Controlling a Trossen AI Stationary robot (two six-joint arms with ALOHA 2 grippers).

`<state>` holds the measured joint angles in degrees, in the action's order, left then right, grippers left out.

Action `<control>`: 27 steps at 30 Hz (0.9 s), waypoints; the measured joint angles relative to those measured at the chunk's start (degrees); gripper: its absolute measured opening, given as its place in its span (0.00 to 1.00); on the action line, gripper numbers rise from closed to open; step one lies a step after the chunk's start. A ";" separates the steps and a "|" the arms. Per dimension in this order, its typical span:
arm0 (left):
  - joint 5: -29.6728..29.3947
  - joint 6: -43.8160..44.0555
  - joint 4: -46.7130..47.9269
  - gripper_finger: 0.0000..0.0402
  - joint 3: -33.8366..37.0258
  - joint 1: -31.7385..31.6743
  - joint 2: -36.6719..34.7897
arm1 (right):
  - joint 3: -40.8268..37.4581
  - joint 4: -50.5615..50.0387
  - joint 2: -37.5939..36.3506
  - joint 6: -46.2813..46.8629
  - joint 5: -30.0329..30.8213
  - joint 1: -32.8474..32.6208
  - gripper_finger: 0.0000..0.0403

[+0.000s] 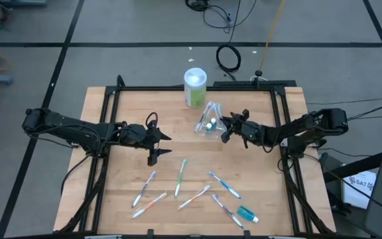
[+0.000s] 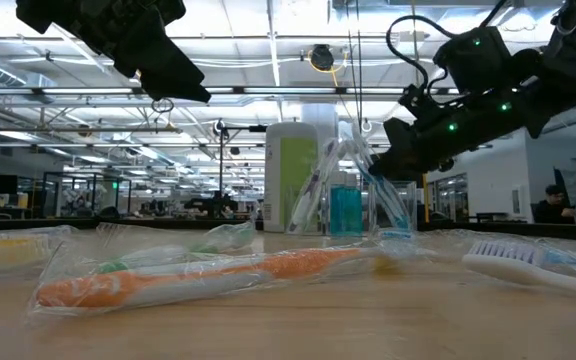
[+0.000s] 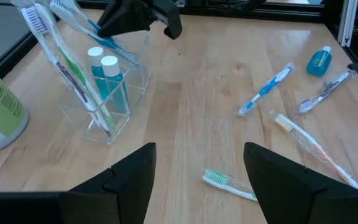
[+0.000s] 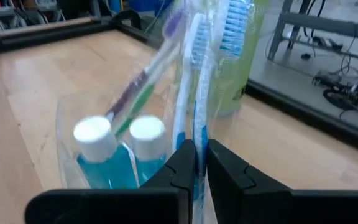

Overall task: Pick & Place toothbrushing station
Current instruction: Put the right blue toothbrush into the transparent organizer, then put the left violet toothbrush into the transparent organizer

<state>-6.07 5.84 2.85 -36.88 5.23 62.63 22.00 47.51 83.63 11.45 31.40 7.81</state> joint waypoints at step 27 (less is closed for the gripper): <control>-0.02 0.28 0.05 0.62 0.00 0.00 0.00 | 0.00 -4.46 -11.19 -7.66 -2.99 0.07 0.41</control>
<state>-6.09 6.12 2.90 -36.88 5.23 62.63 22.00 43.05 72.45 3.79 28.41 7.88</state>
